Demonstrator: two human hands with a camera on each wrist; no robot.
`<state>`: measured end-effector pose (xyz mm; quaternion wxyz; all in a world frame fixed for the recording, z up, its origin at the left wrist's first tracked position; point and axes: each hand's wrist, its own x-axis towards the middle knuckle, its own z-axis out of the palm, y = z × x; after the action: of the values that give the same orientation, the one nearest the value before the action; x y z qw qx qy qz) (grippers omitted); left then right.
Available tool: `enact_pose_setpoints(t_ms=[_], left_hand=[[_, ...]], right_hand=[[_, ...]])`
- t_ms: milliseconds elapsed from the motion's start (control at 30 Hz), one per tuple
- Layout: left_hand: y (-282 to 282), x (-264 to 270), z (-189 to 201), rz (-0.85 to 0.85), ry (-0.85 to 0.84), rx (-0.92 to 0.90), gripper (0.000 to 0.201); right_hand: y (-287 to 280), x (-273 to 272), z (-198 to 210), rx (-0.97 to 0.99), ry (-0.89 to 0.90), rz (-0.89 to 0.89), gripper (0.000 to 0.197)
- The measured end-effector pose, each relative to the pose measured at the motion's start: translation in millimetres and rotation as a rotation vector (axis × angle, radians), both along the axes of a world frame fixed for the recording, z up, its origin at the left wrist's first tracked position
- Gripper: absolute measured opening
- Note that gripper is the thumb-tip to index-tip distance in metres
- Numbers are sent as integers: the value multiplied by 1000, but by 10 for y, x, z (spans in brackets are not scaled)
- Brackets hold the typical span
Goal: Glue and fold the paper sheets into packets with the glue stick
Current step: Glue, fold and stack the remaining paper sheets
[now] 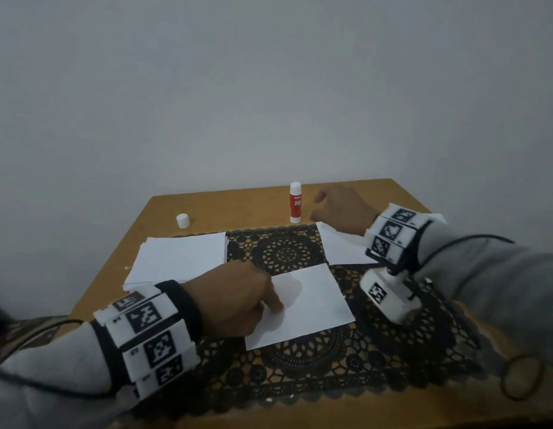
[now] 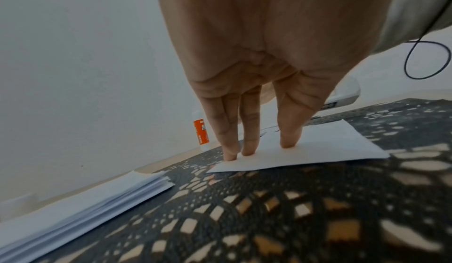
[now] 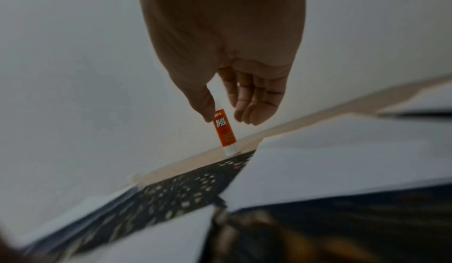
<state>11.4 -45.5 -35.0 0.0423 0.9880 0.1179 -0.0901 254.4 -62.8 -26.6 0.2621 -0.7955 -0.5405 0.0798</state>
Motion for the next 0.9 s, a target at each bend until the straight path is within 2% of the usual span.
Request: enact_pose_setpoints(t_ms=[67,133,400,500,600,733,800,900], left_hand=[[-2,9,-1,-1,-1,6,46],[13,5,-18,-12,6,14,49],[-2,-10,-54,-2,17,-4,47],[-31,-18,-43,2,9,6,47],[-83,-32,-26,22,11,8,46],[-124,-56,-37,56,5,6,46],[-147,-72,-48,83,37,1,47],[-178,-92,-45,109,82,4,49]], right_hand=[[178,-30,-42,-15,119,-50,47],[350,-35,-94,-29,166,-67,52],[617,-62,-221,-9,110,-36,18],[544,-114,-153,34,85,8,16],[373,-179,-54,4,142,130,15],[116,-250,122,9,77,177,26],[24,-260,189,101,181,154,30],[-89,-278,272,205,427,164,27]])
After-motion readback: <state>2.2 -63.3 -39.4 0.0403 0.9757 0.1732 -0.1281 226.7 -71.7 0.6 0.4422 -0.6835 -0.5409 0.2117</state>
